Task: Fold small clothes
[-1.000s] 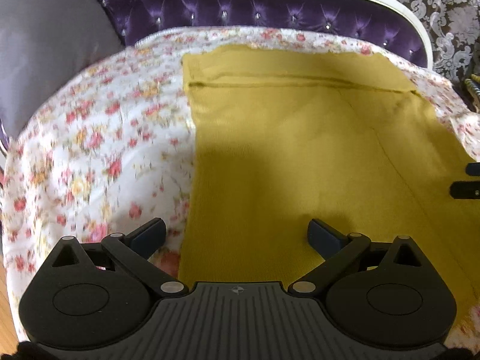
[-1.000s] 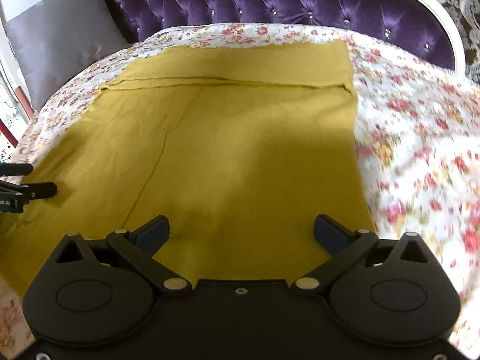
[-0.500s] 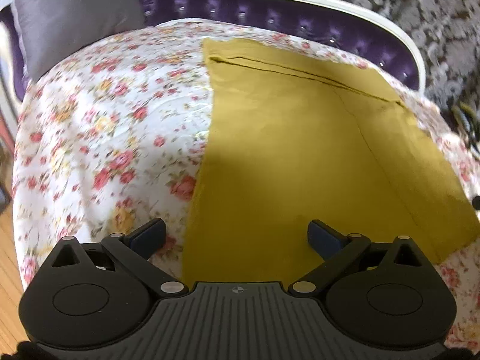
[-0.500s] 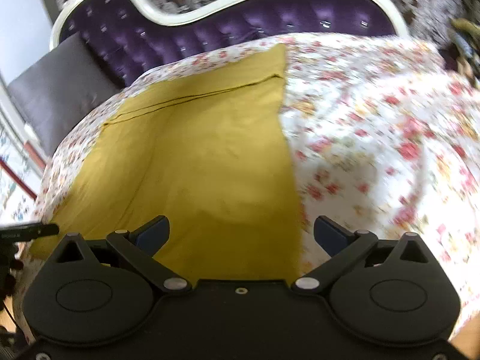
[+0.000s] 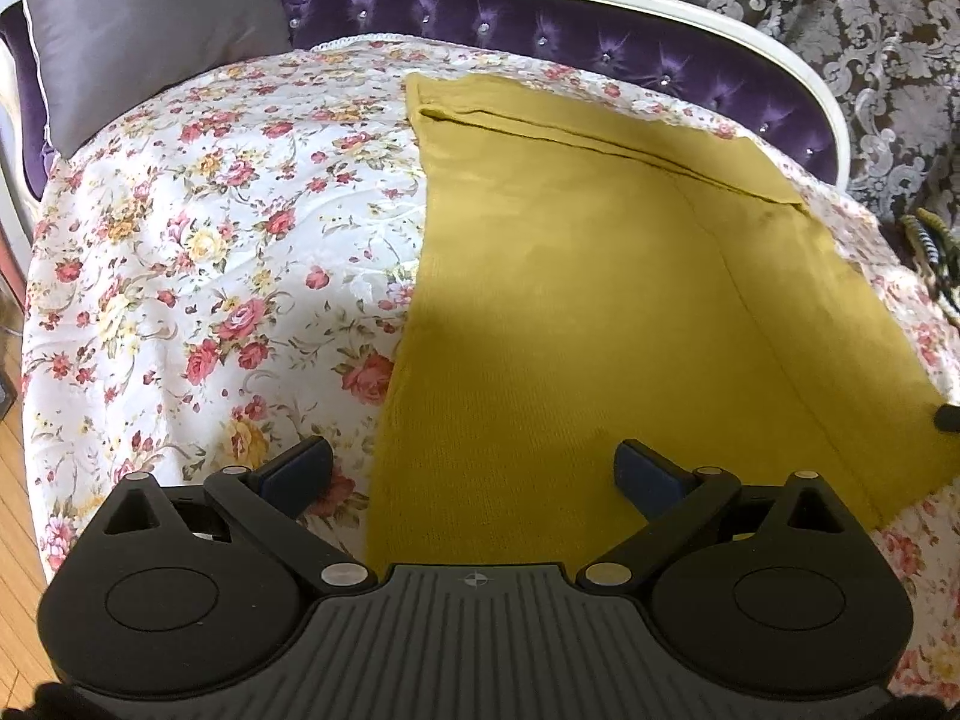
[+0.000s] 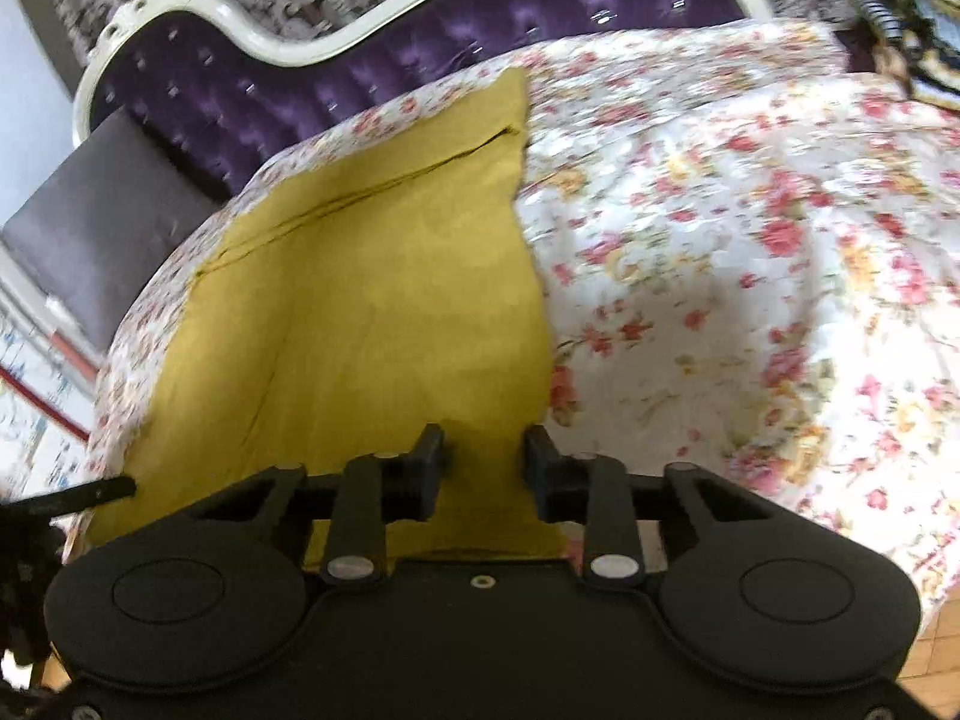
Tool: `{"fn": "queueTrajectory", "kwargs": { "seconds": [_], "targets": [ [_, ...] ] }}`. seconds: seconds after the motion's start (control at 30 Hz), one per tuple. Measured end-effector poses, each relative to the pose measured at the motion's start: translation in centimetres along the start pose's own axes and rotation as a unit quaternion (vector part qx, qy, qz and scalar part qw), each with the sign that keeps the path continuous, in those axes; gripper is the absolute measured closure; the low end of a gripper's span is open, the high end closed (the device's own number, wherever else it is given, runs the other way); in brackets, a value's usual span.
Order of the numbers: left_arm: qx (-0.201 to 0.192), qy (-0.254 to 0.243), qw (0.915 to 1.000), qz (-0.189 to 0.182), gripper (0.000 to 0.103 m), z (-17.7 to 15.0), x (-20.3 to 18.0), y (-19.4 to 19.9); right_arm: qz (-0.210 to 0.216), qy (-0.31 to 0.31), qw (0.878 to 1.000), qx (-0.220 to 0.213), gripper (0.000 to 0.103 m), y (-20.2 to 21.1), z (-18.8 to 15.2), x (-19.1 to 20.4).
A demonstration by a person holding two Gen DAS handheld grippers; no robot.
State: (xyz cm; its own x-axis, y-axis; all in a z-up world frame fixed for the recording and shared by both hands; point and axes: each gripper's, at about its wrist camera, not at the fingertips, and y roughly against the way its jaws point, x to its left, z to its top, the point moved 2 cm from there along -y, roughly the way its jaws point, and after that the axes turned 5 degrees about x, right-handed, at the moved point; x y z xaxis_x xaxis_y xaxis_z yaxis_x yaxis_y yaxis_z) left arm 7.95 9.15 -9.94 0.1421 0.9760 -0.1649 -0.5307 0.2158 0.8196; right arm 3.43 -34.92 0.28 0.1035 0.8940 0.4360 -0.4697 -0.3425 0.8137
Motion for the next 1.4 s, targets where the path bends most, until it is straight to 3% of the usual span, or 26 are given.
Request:
{"fn": "queueTrajectory", "kwargs": {
  "seconds": [0.07, 0.1, 0.17, 0.2, 0.27, 0.33, 0.37, 0.43, 0.47, 0.73, 0.87, 0.97, 1.03, 1.07, 1.4],
  "targets": [
    [0.002, -0.005, 1.0000, 0.006, 0.005, -0.1, -0.2, 0.0, -0.001, 0.007, 1.000, -0.008, 0.079, 0.5, -0.1, 0.1],
    [0.004, -0.004, 0.9999, 0.013, 0.012, -0.2, -0.2, -0.1, -0.001, 0.009, 1.000, -0.012, 0.079, 0.7, -0.2, 0.2],
    [0.004, 0.004, 0.9999, 0.016, 0.017, -0.2, 0.0, 0.0, 0.005, 0.015, 1.000, -0.013, 0.083, 0.7, -0.2, 0.6],
    [0.004, 0.007, 0.9998, 0.019, 0.021, -0.2, 0.0, 0.0, 0.016, 0.014, 1.000, -0.016, 0.090, 0.8, -0.1, 0.6],
    [0.006, 0.006, 0.9998, 0.019, 0.025, 0.0, -0.1, 0.0, 0.039, 0.006, 0.999, -0.019, 0.090, 0.9, 0.0, 0.6],
    [0.003, 0.004, 1.0000, 0.009, 0.051, 0.1, -0.2, 0.2, 0.048, 0.008, 0.999, -0.020, 0.092, 0.8, 0.1, 0.8],
    [0.001, 0.004, 0.9999, 0.009, 0.057, 0.2, -0.3, 0.2, 0.054, 0.010, 0.998, -0.021, 0.093, 0.8, 0.1, 1.0],
    [0.000, 0.004, 1.0000, 0.008, 0.085, 0.2, -0.3, 0.3, 0.067, 0.007, 0.997, -0.021, 0.093, 0.5, 0.1, 1.5],
    [-0.001, 0.010, 0.9999, 0.003, 0.091, 0.2, -0.2, 0.3, 0.074, 0.004, 0.997, -0.022, 0.093, 0.4, 0.1, 1.5],
    [-0.017, 0.076, 0.9961, -0.040, 0.094, 1.1, 0.5, 1.9, 0.125, -0.034, 0.990, -0.049, 0.094, 0.8, 1.6, 1.1],
    [-0.031, 0.081, 0.9952, -0.046, 0.094, 2.3, 0.4, 2.7, 0.137, -0.047, 0.987, -0.063, 0.094, 0.8, 2.9, 0.5],
    [-0.032, 0.072, 0.9961, -0.040, 0.094, 2.7, 0.0, 2.4, 0.087, -0.039, 0.993, -0.064, 0.077, 0.6, 3.0, 0.0],
    [-0.031, 0.074, 0.9958, -0.044, 0.094, 2.8, 0.0, 2.2, 0.054, -0.031, 0.997, -0.052, 0.034, 0.3, 2.6, -0.5],
    [-0.030, 0.075, 0.9956, -0.048, 0.094, 2.8, 0.0, 2.1, 0.042, -0.030, 0.997, -0.049, 0.025, 0.2, 2.3, -0.7],
    [-0.028, 0.084, 0.9945, -0.055, 0.094, 2.4, 0.5, 2.2, 0.073, -0.068, 0.995, 0.014, 0.025, -1.0, -0.2, -2.5]
  ]
}}
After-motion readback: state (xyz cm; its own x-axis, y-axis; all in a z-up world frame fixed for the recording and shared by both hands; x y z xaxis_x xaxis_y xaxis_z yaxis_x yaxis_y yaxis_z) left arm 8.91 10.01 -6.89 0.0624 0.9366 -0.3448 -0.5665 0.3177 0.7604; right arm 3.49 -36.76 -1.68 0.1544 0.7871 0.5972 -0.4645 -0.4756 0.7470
